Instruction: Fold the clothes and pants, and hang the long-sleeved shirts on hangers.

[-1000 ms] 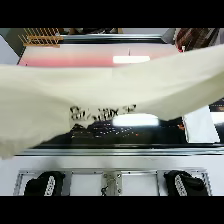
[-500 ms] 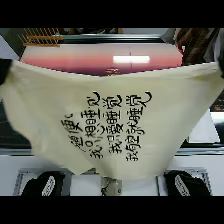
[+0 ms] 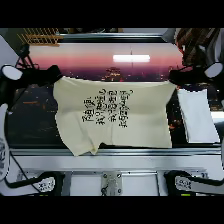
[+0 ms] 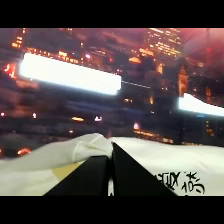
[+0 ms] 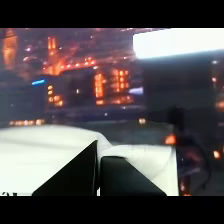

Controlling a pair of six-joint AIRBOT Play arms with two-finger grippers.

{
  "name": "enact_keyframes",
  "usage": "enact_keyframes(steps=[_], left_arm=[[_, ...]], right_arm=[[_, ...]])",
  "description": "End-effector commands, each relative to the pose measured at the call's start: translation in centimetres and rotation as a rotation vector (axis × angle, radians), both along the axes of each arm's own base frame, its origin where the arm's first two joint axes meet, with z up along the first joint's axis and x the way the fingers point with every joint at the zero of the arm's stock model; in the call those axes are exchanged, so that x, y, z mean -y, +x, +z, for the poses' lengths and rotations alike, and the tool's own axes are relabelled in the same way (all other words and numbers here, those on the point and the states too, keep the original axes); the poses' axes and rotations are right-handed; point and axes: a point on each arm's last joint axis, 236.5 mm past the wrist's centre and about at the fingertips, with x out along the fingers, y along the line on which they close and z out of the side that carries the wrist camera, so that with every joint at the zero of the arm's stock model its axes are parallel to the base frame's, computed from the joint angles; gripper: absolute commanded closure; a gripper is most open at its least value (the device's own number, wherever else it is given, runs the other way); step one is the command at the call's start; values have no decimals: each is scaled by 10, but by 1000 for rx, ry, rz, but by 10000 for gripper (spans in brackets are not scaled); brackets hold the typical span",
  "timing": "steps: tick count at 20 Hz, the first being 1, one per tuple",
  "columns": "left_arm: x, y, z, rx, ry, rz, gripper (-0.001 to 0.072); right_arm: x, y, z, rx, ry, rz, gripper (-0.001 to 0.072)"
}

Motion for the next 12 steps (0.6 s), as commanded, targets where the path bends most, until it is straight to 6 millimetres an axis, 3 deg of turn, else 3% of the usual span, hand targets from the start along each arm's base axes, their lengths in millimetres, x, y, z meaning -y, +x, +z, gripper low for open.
enact_keyframes(steps=[1, 6, 9, 12], left_arm=[[7, 38, -54, -68, -7, -10, 701], [-8, 43, -59, -104, -23, 10, 701], [-18, 25, -62, -133, -26, 26, 701], [-29, -2, -79, -162, -25, 71, 701]], right_arm=[[-10, 36, -43, 28, -5, -19, 705], [-3, 40, -40, 47, -2, -48, 705], [-2, 25, -45, -12, -8, -38, 705], [-3, 4, -57, -65, -15, -34, 705]])
